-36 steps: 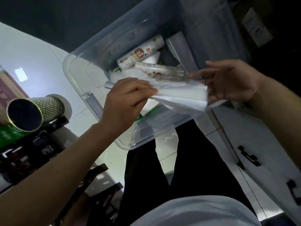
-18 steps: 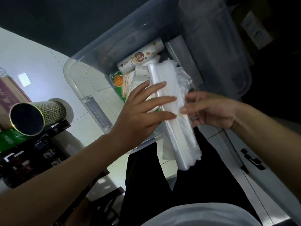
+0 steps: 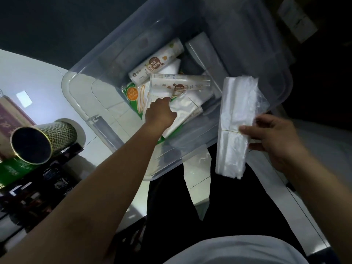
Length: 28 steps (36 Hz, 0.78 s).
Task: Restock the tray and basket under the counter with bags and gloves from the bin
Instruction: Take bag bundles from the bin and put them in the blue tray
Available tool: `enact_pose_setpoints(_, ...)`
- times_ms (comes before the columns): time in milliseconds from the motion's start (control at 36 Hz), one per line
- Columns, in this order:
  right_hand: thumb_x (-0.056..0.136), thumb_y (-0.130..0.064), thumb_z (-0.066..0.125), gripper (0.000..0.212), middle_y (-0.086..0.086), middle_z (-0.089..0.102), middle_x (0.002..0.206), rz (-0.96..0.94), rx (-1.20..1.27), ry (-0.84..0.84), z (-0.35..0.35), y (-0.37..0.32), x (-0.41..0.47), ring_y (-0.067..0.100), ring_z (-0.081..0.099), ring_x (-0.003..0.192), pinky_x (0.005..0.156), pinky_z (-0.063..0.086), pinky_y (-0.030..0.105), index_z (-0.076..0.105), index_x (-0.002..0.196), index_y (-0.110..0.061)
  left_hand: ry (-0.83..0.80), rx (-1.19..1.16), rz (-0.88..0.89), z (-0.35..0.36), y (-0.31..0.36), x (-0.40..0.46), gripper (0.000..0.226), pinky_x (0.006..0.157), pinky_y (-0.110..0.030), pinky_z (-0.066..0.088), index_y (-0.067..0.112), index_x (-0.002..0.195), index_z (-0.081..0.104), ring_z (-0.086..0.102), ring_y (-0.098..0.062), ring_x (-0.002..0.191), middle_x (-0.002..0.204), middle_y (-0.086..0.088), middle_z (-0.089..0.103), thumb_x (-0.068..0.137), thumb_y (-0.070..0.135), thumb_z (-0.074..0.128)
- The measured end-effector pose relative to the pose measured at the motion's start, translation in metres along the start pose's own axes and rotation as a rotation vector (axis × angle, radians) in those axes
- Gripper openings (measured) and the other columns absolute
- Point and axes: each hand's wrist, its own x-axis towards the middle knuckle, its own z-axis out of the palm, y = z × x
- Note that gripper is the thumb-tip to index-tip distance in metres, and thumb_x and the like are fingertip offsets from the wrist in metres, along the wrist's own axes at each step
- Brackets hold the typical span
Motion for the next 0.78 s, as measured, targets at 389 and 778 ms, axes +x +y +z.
enact_pose_setpoints(389,0.08,0.006,0.07,0.018,0.009,0.065,0.08,-0.026,0.127,0.064,0.006,0.006,-0.008,0.009,0.069,0.062,0.051,0.054,0.022,0.069,0.084,-0.012,0.021,0.262,-0.189,0.042,0.017,0.04,0.046,0.097,-0.038,0.042,0.009,0.127,0.052,0.042,-0.032,0.126,0.135,-0.015,0.042,0.084,0.016,0.067)
enact_pose_setpoints(778,0.08,0.005,0.07,0.019,0.007,0.069,0.084,-0.003,0.1,0.033,0.005,0.002,-0.008,0.011,0.07,0.065,0.053,0.055,0.024,0.07,0.089,-0.012,0.103,-0.096,-0.091,0.009,-0.025,0.024,0.031,0.098,-0.033,0.044,0.013,0.118,0.069,0.057,-0.028,0.119,0.132,-0.007,0.063,0.089,0.017,0.058)
